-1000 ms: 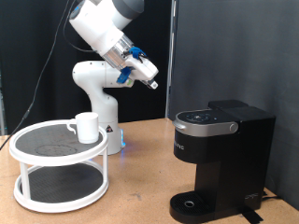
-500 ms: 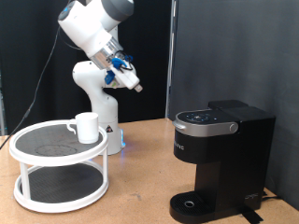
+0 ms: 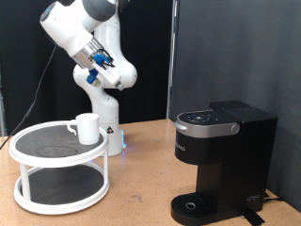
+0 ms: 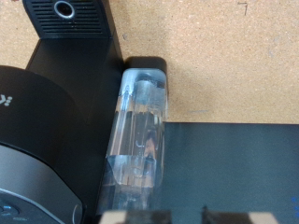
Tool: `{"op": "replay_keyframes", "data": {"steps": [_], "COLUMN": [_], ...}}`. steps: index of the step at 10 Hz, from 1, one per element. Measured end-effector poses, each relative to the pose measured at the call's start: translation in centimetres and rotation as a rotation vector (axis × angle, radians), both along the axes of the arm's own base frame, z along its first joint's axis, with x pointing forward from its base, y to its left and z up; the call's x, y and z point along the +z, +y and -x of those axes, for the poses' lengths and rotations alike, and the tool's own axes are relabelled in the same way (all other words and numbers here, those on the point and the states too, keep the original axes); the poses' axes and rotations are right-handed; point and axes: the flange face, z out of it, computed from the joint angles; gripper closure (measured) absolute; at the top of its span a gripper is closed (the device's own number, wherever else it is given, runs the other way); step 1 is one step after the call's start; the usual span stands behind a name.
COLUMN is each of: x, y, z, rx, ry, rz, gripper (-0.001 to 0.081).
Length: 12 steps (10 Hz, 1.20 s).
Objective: Make a cup of coffee with the keurig machine
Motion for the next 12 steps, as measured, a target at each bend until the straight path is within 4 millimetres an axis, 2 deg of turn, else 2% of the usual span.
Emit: {"op": "replay_keyframes", "data": {"steps": [2,6,10,12], "x": [-0.1,-0.4,-0.3,-0.2], "y": [-0.3,-3.8,-8.5,-10.0], "z": [0.6,5.2,9.3,10.6], "rx": [0.025,0.132,-0.037,-0.096], "ry": [-0.016,-0.022,-0.033,-0.042], "rz": [-0.005,0.007,0.000,-0.005], "gripper": [0.0806,0.0806,0.0806,0.0806]}}
